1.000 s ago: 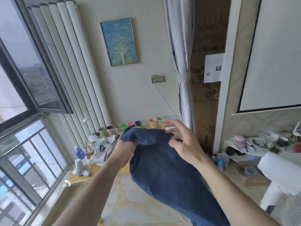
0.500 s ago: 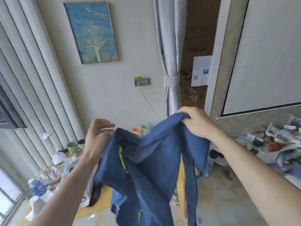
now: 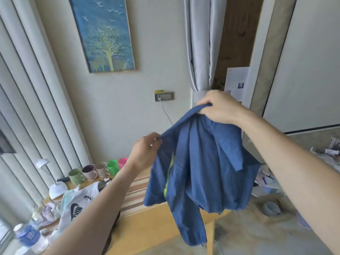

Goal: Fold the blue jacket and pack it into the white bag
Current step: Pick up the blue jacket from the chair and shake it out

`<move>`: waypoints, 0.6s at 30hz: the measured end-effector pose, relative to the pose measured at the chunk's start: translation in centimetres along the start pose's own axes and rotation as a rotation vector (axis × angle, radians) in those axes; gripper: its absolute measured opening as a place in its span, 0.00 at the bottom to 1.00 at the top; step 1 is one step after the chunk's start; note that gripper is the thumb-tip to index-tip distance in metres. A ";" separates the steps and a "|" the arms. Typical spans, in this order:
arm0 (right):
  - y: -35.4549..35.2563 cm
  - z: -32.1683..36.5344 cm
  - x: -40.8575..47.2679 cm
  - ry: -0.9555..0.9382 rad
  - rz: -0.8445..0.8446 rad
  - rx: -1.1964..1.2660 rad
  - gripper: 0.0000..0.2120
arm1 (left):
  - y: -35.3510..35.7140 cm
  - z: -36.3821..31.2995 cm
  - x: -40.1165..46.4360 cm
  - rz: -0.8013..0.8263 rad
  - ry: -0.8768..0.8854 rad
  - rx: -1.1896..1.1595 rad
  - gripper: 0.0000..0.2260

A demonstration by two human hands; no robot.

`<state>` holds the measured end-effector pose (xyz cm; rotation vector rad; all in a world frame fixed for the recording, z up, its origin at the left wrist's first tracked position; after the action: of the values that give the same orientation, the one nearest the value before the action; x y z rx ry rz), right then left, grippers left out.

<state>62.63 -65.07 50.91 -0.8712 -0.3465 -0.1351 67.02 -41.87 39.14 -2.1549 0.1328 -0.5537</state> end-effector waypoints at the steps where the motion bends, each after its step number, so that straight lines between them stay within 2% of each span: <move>1: -0.4 -1.6 0.7 0.037 0.019 0.007 0.12 | -0.4 0.0 0.7 -0.076 -0.008 0.022 0.07; 4: -1.5 -4.9 2.4 0.155 0.020 0.086 0.17 | -1.8 -0.8 2.7 -0.241 0.043 0.051 0.08; 7: -2.3 -7.4 4.3 0.198 -0.074 0.152 0.17 | -3.5 -1.8 4.9 -0.274 0.128 0.143 0.10; 11: -2.2 -9.8 6.8 0.069 -0.179 0.124 0.17 | -5.2 -1.5 7.9 -0.213 0.125 0.419 0.26; 12: -2.1 -10.2 7.4 0.039 -0.196 0.122 0.17 | -5.4 -1.6 8.6 -0.210 0.128 0.513 0.28; 15: -2.0 -11.4 8.9 -0.115 -0.209 0.114 0.15 | -6.2 -1.1 10.6 -0.241 0.074 0.691 0.24; 18: -1.8 -12.4 9.9 -0.270 -0.129 -0.090 0.26 | -7.2 -0.7 11.4 -0.313 0.005 0.712 0.21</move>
<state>74.43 -75.53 48.36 -0.9584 -0.6535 -0.1537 76.15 -41.26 49.03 -1.4798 -0.3585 -0.6622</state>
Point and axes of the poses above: each hand's wrist, its own x-axis towards the middle knuckle, its own y-axis out of the palm, z = x × y, the point moved 3 cm from there along x, towards the middle knuckle, and after that the axes turned 15 degrees about x, right-handed, at the moved point
